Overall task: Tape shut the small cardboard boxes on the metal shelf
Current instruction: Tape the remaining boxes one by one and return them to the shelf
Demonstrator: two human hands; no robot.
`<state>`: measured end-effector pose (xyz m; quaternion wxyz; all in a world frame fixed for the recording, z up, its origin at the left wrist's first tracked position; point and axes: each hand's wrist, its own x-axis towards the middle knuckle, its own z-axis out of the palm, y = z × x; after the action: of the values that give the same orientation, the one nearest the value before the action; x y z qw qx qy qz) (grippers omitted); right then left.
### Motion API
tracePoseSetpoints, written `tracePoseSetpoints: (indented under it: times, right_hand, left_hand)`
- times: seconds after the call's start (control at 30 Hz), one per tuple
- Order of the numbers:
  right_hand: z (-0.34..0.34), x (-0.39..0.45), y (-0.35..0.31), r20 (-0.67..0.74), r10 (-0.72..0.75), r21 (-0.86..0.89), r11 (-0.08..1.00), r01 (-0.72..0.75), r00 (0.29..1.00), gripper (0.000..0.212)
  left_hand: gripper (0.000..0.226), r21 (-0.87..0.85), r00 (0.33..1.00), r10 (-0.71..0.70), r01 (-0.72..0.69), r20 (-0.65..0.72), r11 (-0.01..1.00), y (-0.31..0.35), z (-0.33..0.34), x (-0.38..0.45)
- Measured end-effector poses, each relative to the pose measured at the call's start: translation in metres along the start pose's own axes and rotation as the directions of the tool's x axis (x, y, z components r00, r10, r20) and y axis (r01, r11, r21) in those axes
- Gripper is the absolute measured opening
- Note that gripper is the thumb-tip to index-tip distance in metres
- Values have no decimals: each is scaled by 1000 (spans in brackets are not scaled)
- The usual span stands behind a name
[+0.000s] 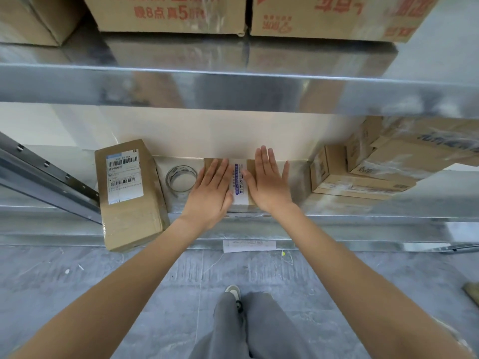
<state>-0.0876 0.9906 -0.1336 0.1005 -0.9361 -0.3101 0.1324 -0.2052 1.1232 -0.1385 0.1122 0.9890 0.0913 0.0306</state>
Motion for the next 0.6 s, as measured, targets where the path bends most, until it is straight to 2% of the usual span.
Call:
tracePoseSetpoints:
  times: [0.17,0.3,0.33,0.4,0.43,0.47,0.5,0.53,0.57,0.6]
  right_hand:
    - [16,-75,11,-73,-155,-37,988,153,985,75]
    - [28,-100,20,-128,-253,45,965,260,959,67]
    - [27,-97,22,-162,-246,92,960,263,956,65]
    - [24,-89,28,-222,-124,277,943,185,967,70]
    - [21,-85,31,-215,-34,420,899,123,976,76]
    - [19,-81,34,-164,43,572,818,60,986,80]
    - [17,-77,36,-90,86,691,723,0,992,80]
    - [15,-74,38,-35,104,751,659,-42,994,77]
    - [13,-71,38,-22,114,751,658,-58,993,71]
    - [10,-69,37,-49,127,717,695,-54,991,65]
  left_hand:
    - [64,37,1000,23,-24,19,999,-1,-1,0]
    - [57,-27,999,35,-34,15,999,-2,1,4]
    - [57,-81,999,48,-47,15,996,-5,1,4]
    - [60,-256,999,38,-42,-23,966,-11,3,-1]
    - [59,-382,997,-33,3,-72,924,-13,5,-6]
    - [56,-529,981,-161,78,-112,845,-11,6,-13]
    - [52,-680,945,-310,159,-105,716,-7,5,-20]
    - [51,-808,902,-428,217,-48,548,-1,4,-25]
    - [52,-885,869,-495,247,22,394,5,2,-28]
    - [55,-917,847,-528,255,60,306,11,0,-30]
